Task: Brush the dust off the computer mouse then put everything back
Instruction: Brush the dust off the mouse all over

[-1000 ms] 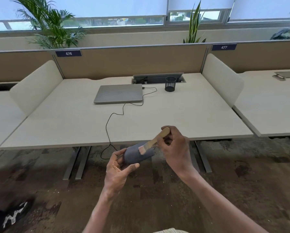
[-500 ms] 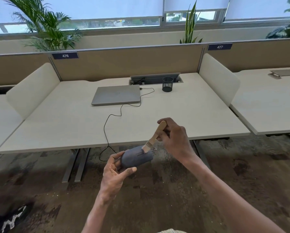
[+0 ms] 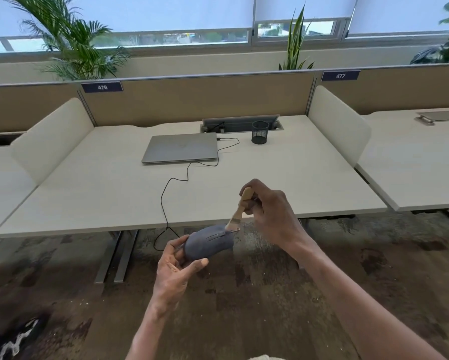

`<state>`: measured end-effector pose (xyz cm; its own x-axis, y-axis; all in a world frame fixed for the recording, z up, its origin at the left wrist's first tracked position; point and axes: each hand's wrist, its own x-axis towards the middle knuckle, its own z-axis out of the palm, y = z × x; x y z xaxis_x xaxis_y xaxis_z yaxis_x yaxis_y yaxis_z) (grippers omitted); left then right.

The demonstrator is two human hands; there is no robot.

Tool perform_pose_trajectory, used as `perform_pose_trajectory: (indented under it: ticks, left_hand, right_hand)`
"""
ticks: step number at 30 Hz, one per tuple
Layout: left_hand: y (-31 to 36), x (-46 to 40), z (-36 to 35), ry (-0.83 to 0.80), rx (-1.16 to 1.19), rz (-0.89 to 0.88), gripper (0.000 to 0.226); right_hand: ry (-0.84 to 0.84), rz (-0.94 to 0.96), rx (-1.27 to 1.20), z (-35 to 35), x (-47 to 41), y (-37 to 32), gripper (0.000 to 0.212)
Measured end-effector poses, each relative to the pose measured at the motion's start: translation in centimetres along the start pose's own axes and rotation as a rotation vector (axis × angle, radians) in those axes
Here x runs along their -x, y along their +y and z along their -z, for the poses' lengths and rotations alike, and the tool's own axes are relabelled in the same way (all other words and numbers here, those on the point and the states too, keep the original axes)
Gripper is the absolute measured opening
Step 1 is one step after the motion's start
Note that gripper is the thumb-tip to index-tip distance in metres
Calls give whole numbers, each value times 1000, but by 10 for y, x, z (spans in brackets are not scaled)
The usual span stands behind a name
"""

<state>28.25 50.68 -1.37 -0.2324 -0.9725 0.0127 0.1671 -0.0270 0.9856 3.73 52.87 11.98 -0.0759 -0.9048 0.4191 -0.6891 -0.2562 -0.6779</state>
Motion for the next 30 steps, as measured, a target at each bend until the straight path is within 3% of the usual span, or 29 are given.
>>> perform_pose_trajectory:
  ticks: [5, 10, 15, 18, 30]
  left_hand:
    - [5, -3, -1, 40, 38, -4, 70]
    - [5, -6, 2, 54, 52, 5, 69]
    - [6, -8, 4, 53, 59, 17, 70]
    - [8, -8, 5, 55, 52, 16, 68]
    - [24, -5, 20, 1, 77, 5, 63]
  right_hand:
    - [-44, 39, 5, -2, 9, 3, 28]
    - [-4, -80, -118, 2, 6, 11, 44]
    - [166, -225, -85, -6, 1, 26, 16]
    - [228, -265, -137, -8, -1, 33, 16]
    - [-22, -519, -363, -28, -24, 72, 36]
